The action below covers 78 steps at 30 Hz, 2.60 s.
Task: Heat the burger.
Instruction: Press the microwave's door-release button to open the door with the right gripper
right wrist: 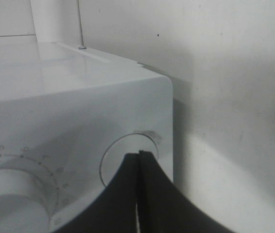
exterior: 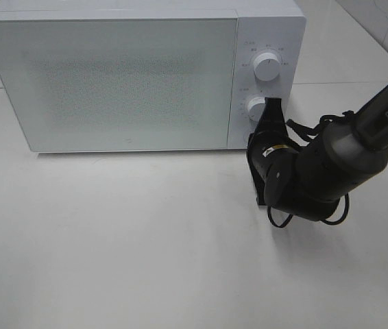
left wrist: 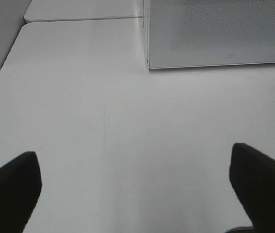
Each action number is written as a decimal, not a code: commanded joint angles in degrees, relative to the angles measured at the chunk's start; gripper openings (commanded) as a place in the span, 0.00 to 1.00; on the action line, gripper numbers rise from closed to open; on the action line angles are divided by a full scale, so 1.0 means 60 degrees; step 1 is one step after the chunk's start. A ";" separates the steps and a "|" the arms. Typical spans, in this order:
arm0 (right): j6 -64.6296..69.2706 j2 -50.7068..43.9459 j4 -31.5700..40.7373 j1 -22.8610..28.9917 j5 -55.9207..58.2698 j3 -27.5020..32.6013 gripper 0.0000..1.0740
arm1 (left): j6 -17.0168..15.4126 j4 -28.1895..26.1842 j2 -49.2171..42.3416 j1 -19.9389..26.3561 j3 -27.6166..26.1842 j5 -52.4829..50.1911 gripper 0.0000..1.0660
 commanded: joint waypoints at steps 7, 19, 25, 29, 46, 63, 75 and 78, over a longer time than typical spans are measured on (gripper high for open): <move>-0.0239 0.0201 -0.0057 -0.0172 0.0019 -0.0535 0.00 | -0.0029 0.0000 -0.0162 0.0038 0.0019 -0.0115 0.92; -0.0181 0.0248 -0.0048 -0.0172 -0.0029 -0.0907 0.00 | -0.0029 0.0000 -0.0162 0.0038 0.0019 -0.0115 0.92; -0.0220 0.0248 -0.0048 -0.0143 0.0134 -0.0850 0.00 | -0.0029 0.0000 -0.0162 0.0038 0.0019 -0.0115 0.92; -0.0220 0.0239 -0.0057 -0.0143 0.0067 -0.0850 0.00 | -0.0029 0.0000 -0.0162 0.0038 0.0019 -0.0115 0.92; -0.0086 -0.0048 -0.0334 -0.0143 0.0229 -0.0325 0.00 | -0.0029 0.0000 -0.0162 0.0038 0.0019 -0.0115 0.92; 0.0115 0.0258 -0.0019 -0.0172 -0.0563 -0.1089 0.00 | -0.0029 0.0000 -0.0162 0.0038 0.0019 -0.0115 0.92; -0.0707 0.1012 0.0745 -0.0172 -0.1652 -0.2301 0.00 | -0.0029 0.0000 -0.0162 0.0038 0.0019 -0.0115 0.92; -0.0907 0.1060 0.0726 -0.0277 -0.1929 -0.2521 0.00 | -0.0029 0.0000 -0.0162 0.0038 0.0019 -0.0115 0.92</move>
